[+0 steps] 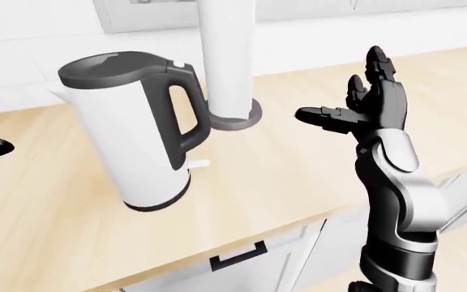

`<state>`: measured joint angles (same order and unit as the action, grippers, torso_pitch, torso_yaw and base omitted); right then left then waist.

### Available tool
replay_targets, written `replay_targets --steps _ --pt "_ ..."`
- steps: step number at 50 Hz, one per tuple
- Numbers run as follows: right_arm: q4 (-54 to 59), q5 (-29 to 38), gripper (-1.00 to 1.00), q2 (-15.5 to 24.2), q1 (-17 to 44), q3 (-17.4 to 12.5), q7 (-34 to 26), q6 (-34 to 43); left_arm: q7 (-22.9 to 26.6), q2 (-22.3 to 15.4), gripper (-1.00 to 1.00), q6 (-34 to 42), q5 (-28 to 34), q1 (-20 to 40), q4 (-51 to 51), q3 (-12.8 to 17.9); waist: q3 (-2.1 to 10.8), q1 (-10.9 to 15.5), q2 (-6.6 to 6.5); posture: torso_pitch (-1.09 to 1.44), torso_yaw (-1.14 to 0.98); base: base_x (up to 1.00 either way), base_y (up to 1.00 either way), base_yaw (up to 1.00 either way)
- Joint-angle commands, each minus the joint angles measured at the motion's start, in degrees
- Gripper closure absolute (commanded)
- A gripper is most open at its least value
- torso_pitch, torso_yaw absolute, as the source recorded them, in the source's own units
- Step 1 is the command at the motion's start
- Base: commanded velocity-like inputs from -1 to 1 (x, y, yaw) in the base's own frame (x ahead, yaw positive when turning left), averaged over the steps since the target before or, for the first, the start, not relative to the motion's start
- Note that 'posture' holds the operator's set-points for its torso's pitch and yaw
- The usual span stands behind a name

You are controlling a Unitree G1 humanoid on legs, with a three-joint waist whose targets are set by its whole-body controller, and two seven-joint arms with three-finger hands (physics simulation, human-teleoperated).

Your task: Press the button to open the lid of the electric kettle.

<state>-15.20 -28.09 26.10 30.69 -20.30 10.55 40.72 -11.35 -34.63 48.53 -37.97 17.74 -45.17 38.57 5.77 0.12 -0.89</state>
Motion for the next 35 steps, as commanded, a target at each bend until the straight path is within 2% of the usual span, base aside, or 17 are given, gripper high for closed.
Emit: replay_targets --steps 1,12,24,35 --pt "-1.5 0.7 -1.0 0.7 1.7 -0.5 -0.8 -1.8 0.4 -0.8 -1.0 -1.4 0.6 1.0 -0.9 0.6 0.95 0.0 -0.05 -0.22 0.0 0.0 0.0 0.0" --pt "0.0 3.0 -1.0 0.2 5.3 1.4 -2.0 -0.7 0.3 -0.7 -1.0 -1.3 0.3 1.3 -1.2 0.9 2.39 0.0 -0.31 -0.23 0.0 0.0 0.0 0.0" --pt "2.5 5.4 -1.0 -0.6 8.7 3.2 -3.2 -0.4 0.2 -1.3 -1.0 -1.6 0.0 1.4 -1.2 0.9 2.82 0.0 -0.53 -0.23 0.0 0.0 0.0 0.0" --pt "8.1 8.4 -1.0 -1.2 15.3 5.9 -5.1 -1.0 0.0 -1.2 -1.0 -1.3 -0.5 1.6 -1.1 1.1 2.85 -0.2 -0.86 -0.23 0.0 0.0 0.0 0.0"
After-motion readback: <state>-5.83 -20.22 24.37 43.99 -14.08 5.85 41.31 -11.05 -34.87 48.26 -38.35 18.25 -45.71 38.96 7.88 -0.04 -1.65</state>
